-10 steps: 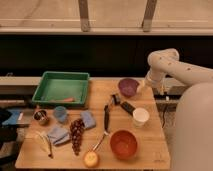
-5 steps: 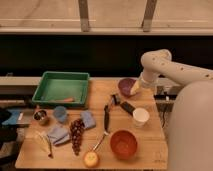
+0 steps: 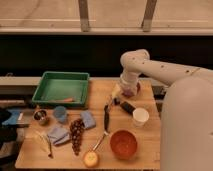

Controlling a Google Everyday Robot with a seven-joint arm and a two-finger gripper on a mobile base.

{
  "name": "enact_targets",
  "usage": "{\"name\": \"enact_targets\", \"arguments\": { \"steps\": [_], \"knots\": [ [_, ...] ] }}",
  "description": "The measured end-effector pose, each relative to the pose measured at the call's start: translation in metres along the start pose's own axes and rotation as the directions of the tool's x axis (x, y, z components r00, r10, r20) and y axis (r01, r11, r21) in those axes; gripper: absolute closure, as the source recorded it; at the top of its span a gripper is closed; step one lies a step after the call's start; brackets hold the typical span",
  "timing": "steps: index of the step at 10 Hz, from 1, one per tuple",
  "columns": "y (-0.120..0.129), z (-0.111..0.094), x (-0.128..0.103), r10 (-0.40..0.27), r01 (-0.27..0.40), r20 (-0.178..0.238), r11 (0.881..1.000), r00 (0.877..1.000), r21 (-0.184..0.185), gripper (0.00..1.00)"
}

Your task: Place sponge in metal cup

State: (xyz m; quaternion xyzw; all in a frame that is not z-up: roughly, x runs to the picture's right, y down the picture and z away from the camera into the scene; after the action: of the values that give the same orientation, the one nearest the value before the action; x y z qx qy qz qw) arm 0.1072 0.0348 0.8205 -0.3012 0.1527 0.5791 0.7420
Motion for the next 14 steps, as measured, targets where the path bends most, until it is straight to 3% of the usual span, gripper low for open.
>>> {"name": "enact_targets", "arguments": {
  "steps": [3,5,6,10,12,14],
  "knots": [
    [0.063,0.004,-0.003,-0.174,0.172,-0.022,0.983,0.985,-0.062,0.2],
    [0.103,0.006,0.012,-0.313,0.309,-0.036,0.947,0.949,-0.084,0.2],
    [0.106,0.006,0.015,-0.339,0.335,-0.039,0.939,0.94,-0.077,0.2],
    [0.106,0.007,0.015,-0.342,0.338,-0.034,0.937,0.939,-0.085,0.2],
    [0.12,0.018,0.013,-0.385,0.379,-0.041,0.919,0.922,-0.105,0.2],
    [0.153,0.034,0.001,-0.442,0.434,-0.054,0.893,0.896,-0.117,0.2]
  ]
}}
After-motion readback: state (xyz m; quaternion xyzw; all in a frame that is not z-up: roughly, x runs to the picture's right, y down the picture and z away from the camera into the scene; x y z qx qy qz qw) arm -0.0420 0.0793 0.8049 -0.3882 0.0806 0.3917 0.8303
